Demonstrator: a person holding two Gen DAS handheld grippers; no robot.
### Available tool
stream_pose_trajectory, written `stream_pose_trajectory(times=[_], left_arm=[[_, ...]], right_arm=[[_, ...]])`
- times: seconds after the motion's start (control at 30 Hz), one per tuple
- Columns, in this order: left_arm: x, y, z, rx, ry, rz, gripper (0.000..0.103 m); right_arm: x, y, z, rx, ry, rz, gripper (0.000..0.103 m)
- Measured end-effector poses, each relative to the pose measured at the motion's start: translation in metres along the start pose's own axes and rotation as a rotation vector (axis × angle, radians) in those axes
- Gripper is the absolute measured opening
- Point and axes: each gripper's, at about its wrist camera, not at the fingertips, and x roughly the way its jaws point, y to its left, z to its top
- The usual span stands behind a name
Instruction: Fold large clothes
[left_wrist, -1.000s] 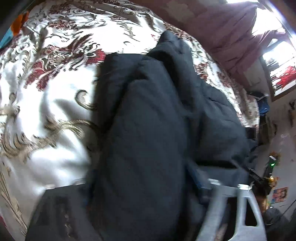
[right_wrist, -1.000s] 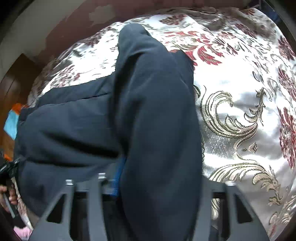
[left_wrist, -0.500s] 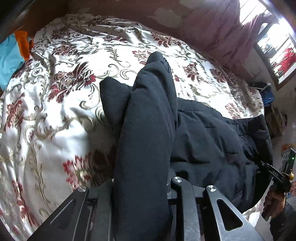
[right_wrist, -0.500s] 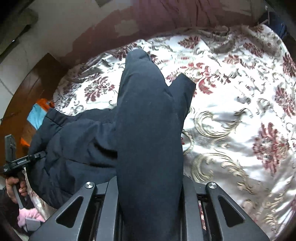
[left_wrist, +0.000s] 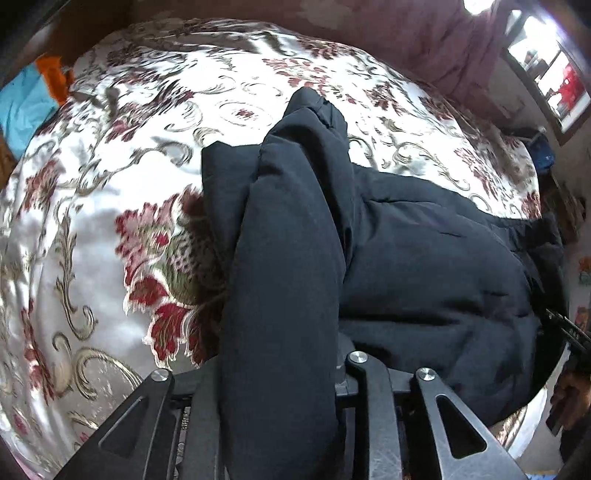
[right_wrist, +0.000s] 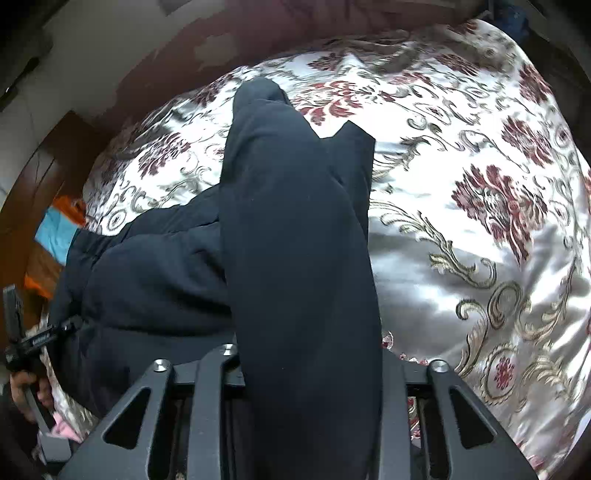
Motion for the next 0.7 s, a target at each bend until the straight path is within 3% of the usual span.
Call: stream_pose_trajectory(times=[0.07,0.13,0.2,0.33,0.37,0.43,0.47,0.5,0.57,0.7], left_arm=[[0.0,0.007,-0.002,-0.04,-0.009,-0.021,0.029],[0.001,0.011,-0.001,-0.064,0.005,-0.016,0.034],[0.0,0.012,-0.002,-0.076,0.021,-0.004,0.041],[-0.007,0.01,-0.007,-0.077,0.018,0.017,0.054],[-0.008,0.009,-0.009,-0.07,0.015,0.02,0.062],[-0.014,0.006,-0.014,-0.053,-0.014,0.032,0.077],[-0.02,0.004,-0.017,-0.046,-0.047,0.054,0.094],[-0.027,0.003,-0.019,-0.039,-0.091,0.088,0.102],[-0.038,0.003,-0.023,-0.033,-0.15,0.103,0.102],[-0.052,0.002,-0.025,-0.012,-0.168,0.107,0.102]], right_arm=[[0.002,0.003,0.0,-0.019,-0.002,-0.022,0.034],[0.004,0.01,0.001,-0.056,0.012,-0.046,0.042],[0.004,0.017,0.002,-0.082,0.028,-0.081,0.059],[-0.004,0.022,-0.005,-0.113,0.009,-0.123,0.08],[-0.007,0.022,-0.006,-0.116,-0.002,-0.128,0.088],[-0.012,0.025,-0.01,-0.122,-0.032,-0.145,0.09],[-0.016,0.026,-0.012,-0.127,-0.052,-0.153,0.09],[-0.019,0.028,-0.014,-0.131,-0.065,-0.156,0.09],[-0.026,0.032,-0.017,-0.14,-0.088,-0.171,0.09],[-0.044,0.039,-0.025,-0.138,-0.159,-0.195,0.09]])
